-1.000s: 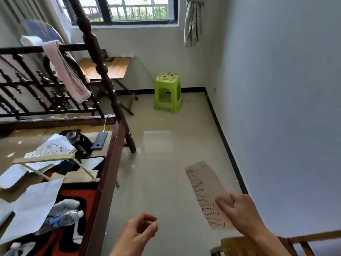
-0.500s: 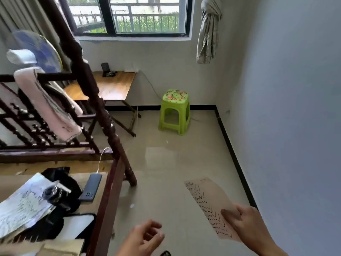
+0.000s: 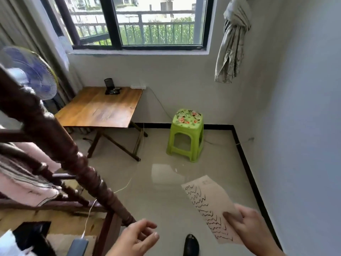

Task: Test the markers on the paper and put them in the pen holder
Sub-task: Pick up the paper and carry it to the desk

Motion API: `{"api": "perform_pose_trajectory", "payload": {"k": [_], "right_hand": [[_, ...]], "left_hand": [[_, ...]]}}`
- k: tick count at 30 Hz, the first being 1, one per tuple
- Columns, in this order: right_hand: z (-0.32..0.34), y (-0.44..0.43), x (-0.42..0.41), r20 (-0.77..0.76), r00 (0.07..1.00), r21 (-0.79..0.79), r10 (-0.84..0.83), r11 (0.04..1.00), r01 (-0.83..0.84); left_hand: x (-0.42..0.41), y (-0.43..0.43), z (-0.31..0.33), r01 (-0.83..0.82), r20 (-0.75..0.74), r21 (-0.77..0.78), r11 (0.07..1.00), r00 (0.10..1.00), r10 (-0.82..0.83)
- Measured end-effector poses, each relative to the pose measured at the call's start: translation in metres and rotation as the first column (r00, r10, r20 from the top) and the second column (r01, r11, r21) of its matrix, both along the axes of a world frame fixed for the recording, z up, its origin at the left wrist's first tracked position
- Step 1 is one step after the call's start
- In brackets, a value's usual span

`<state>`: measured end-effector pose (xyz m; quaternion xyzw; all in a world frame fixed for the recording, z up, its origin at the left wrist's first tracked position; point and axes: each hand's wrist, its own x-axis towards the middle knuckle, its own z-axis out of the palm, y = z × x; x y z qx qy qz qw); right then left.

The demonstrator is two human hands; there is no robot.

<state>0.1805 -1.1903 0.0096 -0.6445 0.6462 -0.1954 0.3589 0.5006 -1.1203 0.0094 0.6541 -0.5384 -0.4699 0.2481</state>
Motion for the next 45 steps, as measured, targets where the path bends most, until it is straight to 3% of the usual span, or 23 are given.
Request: {"api": "perform_pose_trajectory", "payload": {"k": [7, 12, 16, 23, 27, 29, 36, 41, 45], "right_hand": [[0.014, -0.202, 0.044, -0.013, 0.991, -0.084, 0.130, 0.988, -0.130], [0.020, -0.309, 0.086, 0.057, 0.974, -0.111, 0.219, 0.971, -0.212], [-0.004, -0.392, 0.105, 0.005, 0.975, -0.098, 0.221, 0.971, -0.219], [0.010, -0.542, 0.163, -0.035, 0.983, -0.153, 0.183, 0.971, -0.186], [0.011, -0.612, 0.198, -0.047, 0.974, -0.130, 0.223, 0.965, -0.227], [0.007, -0.643, 0.218, -0.052, 0.960, -0.099, 0.275, 0.955, -0.278], [-0.007, -0.786, 0.302, -0.057, 0.900, -0.051, 0.432, 0.899, -0.435], [0.001, -0.874, 0.381, -0.022, 0.841, -0.037, 0.541, 0.840, -0.541], [0.007, -0.915, 0.447, -0.005, 0.739, 0.020, 0.673, 0.739, -0.673]], "left_hand": [[0.023, -0.150, 0.017, -0.164, -0.079, -0.040, 0.986, 0.984, 0.161], [0.046, -0.222, 0.002, -0.282, -0.142, 0.084, 0.956, 0.946, 0.292], [0.073, -0.309, -0.014, -0.270, -0.127, 0.147, 0.952, 0.949, 0.289], [0.130, -0.487, 0.016, -0.271, -0.092, 0.002, 0.963, 0.958, 0.270], [0.149, -0.559, 0.027, -0.150, -0.084, -0.001, 0.989, 0.985, 0.150], [0.165, -0.583, 0.029, -0.186, -0.090, 0.028, 0.982, 0.978, 0.188], [0.239, -0.657, 0.015, -0.484, -0.006, 0.097, 0.870, 0.873, 0.487], [0.266, -0.711, 0.021, -0.575, -0.087, 0.177, 0.799, 0.800, 0.594], [0.289, -0.713, 0.013, -0.743, -0.118, 0.237, 0.627, 0.618, 0.777]]}}
